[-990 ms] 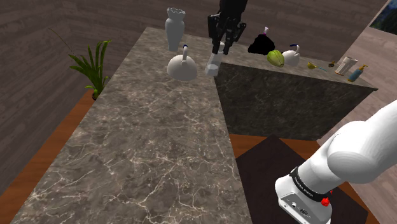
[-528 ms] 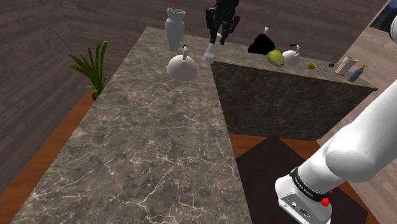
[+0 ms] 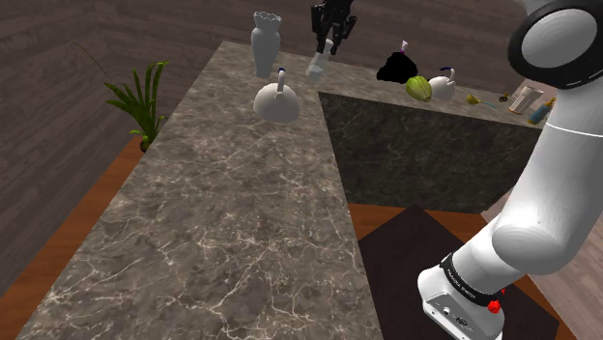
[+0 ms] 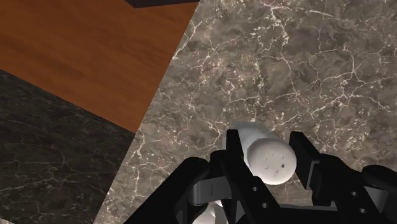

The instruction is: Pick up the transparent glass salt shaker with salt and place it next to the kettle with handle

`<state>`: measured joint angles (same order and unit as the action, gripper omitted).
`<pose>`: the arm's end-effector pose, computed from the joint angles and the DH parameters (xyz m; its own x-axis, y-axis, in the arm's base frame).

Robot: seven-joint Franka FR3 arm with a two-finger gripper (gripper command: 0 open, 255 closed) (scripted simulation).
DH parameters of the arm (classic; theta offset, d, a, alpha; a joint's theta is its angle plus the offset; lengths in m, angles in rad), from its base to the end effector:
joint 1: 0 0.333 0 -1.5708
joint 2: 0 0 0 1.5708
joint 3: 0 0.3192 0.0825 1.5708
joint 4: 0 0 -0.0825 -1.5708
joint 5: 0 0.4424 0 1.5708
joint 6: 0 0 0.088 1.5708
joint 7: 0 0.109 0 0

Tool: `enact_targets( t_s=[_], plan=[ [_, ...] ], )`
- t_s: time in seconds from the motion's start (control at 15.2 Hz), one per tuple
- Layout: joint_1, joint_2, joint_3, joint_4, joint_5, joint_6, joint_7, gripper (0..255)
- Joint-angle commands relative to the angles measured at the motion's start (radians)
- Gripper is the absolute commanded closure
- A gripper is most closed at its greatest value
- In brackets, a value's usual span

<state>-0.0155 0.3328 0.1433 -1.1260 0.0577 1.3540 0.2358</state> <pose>0.6836 0.0761 0.6240 0.9877 -0.0982 -0.1219 -0.1081 -0.9911 -0.0775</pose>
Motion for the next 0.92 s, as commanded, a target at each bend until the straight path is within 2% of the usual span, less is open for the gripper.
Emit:
enact_targets(
  t_s=[0.0, 0.86],
  plan=[
    [-0.007, 0.08, -0.007, 0.114, -0.01, -0.036, -0.017, 255],
    [-0.018, -0.001, -0.009, -0.188, -0.001, 0.184, -0.038, 255]
  ],
)
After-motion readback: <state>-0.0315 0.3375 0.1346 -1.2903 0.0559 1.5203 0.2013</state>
